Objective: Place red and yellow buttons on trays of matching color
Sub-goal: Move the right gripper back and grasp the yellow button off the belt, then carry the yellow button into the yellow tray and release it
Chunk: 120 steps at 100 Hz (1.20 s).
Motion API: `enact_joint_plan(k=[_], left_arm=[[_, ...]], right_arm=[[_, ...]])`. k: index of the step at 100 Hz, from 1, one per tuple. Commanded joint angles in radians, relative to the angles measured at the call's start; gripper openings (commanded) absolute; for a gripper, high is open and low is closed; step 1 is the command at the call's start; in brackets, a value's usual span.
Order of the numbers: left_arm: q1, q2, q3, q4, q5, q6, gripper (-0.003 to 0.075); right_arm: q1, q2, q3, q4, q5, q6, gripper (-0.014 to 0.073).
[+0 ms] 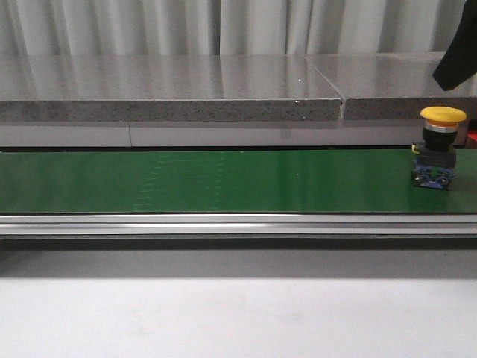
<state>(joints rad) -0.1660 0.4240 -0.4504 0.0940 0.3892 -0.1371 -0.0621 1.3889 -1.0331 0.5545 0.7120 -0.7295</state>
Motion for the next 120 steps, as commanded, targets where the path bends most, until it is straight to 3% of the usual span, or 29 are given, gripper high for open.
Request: enact_joint_plan(k=[1,61,68,91,100,120], left_arm=[[-0.008,0.005,-0.026,0.002,-0.082,-0.003,-0.0019],[-0.008,0.005,-0.026,0.002,-0.082,-0.003,-0.0019],[-0.008,0.005,-0.026,0.002,-0.082,-0.003,-0.0019],[-0.008,0.005,-0.026,0.002,-0.082,-0.003,-0.0019],[-0.008,0.005,-0.026,0.002,-0.082,-0.003,-0.0019],[-0.008,0.005,-0.026,0.002,-0.082,-0.003,-0.0019]], right_arm=[[0.005,-0.034,-0.017,0.034,-0.075,-0.016,0.0551],[0.000,0.146,-0.016,0.034,-0.102,-0.013,0.0543],[0.000,0.149,-0.016,0.034,-0.102,-0.007,0.0498],[0.000,0.146,-0.020,0.030,-0.095,0.017,0.0213],[0.000,0.143,-0.021,0.028,-0.086,0.021,0.0141],[-0.031,0.120,-0.022,0.027,-0.066,0.036,0.0129]])
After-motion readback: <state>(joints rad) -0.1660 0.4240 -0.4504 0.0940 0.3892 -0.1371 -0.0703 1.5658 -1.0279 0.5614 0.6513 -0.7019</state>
